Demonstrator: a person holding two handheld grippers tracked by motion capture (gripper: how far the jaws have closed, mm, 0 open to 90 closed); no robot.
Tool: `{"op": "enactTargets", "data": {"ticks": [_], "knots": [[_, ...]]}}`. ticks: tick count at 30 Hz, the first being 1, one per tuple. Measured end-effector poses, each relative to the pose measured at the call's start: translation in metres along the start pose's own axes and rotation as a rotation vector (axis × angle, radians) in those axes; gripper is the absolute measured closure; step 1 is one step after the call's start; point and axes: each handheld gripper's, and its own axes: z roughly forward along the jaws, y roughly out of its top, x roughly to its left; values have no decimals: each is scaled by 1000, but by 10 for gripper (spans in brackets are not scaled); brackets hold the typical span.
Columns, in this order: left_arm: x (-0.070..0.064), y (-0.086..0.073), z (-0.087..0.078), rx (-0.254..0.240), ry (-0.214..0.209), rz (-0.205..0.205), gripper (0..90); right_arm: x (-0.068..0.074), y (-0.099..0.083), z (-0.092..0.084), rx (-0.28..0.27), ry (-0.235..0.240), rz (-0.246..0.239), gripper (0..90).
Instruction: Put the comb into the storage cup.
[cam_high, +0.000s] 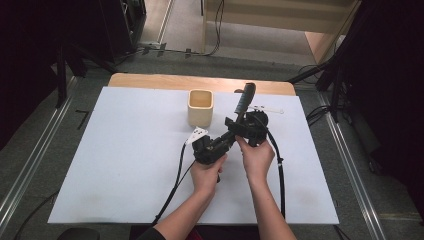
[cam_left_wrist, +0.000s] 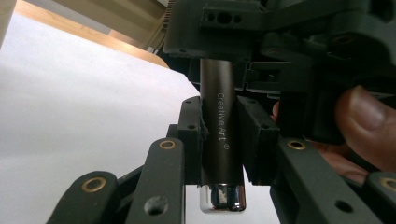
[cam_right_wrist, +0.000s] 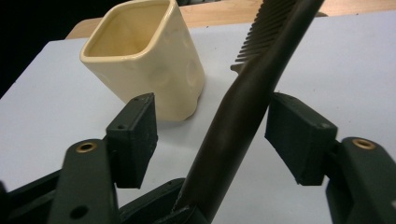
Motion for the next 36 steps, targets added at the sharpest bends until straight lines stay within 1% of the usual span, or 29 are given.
{"op": "enactTargets", "data": {"ticks": [1,3,5,6,7,8,9,10,12,14,15,16,17,20,21,23,25,29,31,33,34,36], "knots": [[0,0,0,-1,3,0,735,0,0,0,0,0,0,380],[0,0,0,-2,1,-8,735,-1,0,0,3,1,15,429],[2,-1,0,1,1,-15,735,-3,0,0,5,13,52,491],[2,-1,0,1,1,-15,735,-3,0,0,5,13,52,491],[2,-2,0,5,-4,-17,735,-4,0,0,11,19,63,500],[3,-2,-1,11,-4,-17,735,-7,0,1,22,35,95,537],[3,-2,-1,11,-4,-17,735,-7,0,1,22,35,95,537],[3,-2,-1,13,-7,-21,735,-10,1,2,32,51,130,572],[3,-2,0,10,-11,-23,735,-11,1,3,36,53,132,585],[3,-2,0,11,-12,-24,735,-11,1,3,42,44,134,623],[4,-3,0,10,-15,-25,735,-11,0,3,45,44,138,626],[3,-3,0,12,-15,-25,735,-13,0,2,47,52,152,636],[4,-3,0,14,-16,-24,735,-13,0,2,47,52,152,636],[4,-3,0,16,-18,-24,734,-15,0,2,51,72,184,647],[4,-3,0,18,-19,-24,735,-16,0,2,53,78,185,652],[4,-4,0,31,-21,-24,734,-18,1,1,71,95,205,667],[5,-4,1,32,-24,-30,734,-18,0,2,72,96,206,671],[5,-4,0,32,-29,-23,734,-17,0,1,71,101,209,680],[5,-4,0,34,-31,-27,733,-17,1,0,67,103,212,684],[5,-4,0,41,-29,-28,733,-17,1,1,72,111,218,688],[5,-4,0,44,-30,-32,732,-18,1,1,80,121,223,692],[4,-4,-1,53,-17,-23,731,-17,1,1,83,123,222,696]]}}
